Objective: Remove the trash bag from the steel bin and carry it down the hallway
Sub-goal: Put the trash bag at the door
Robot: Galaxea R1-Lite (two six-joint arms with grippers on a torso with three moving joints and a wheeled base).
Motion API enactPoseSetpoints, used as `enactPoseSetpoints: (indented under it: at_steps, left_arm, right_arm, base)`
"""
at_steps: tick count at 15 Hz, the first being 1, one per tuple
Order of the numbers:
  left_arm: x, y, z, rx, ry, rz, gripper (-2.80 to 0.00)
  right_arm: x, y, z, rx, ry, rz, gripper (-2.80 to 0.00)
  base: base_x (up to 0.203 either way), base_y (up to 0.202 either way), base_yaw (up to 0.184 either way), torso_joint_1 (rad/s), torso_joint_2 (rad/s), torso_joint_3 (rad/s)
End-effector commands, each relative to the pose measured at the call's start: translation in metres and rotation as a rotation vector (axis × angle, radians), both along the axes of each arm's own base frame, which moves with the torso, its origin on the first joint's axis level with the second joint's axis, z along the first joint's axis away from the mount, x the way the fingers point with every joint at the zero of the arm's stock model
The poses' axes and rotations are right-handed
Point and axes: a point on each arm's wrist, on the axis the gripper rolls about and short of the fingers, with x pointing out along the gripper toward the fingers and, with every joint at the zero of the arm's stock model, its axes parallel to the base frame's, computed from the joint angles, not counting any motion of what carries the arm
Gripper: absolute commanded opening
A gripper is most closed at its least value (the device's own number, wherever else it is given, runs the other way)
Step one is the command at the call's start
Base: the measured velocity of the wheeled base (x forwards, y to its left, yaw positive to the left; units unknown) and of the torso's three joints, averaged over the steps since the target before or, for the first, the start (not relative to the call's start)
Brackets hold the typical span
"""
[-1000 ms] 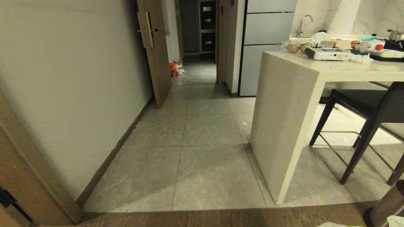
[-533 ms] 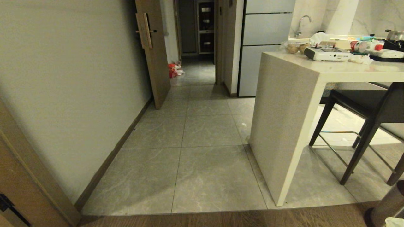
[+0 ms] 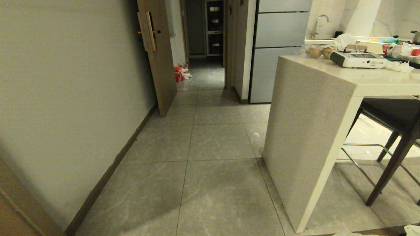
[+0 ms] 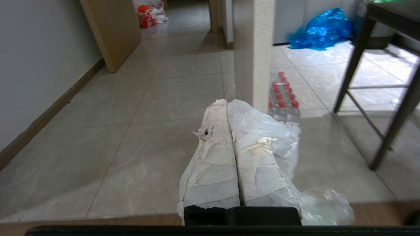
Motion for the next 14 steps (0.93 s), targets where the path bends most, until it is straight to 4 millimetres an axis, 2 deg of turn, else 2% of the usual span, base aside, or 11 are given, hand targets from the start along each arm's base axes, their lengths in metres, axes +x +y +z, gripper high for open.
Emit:
enactPoseSetpoints:
  at_steps: [1,14]
  left_arm:
    - [0.0001,0.0000,-0.0005,0.000,0.002,0.001,-2.80]
    - [0.0001,0.0000,-0.0005,0.000,0.002,0.001,-2.80]
  right_arm:
    - [0.0000,0.0000,0.0000,0.000,-0.001,0.001,-2.80]
    - [0.0000,0.0000,0.0000,0.000,-0.001,0.001,-2.80]
  base:
    - [0.189,0.000,-0.001,0.007,0.00,0.001]
    - [0.191,0.000,0.001,0.003,0.00,0.002]
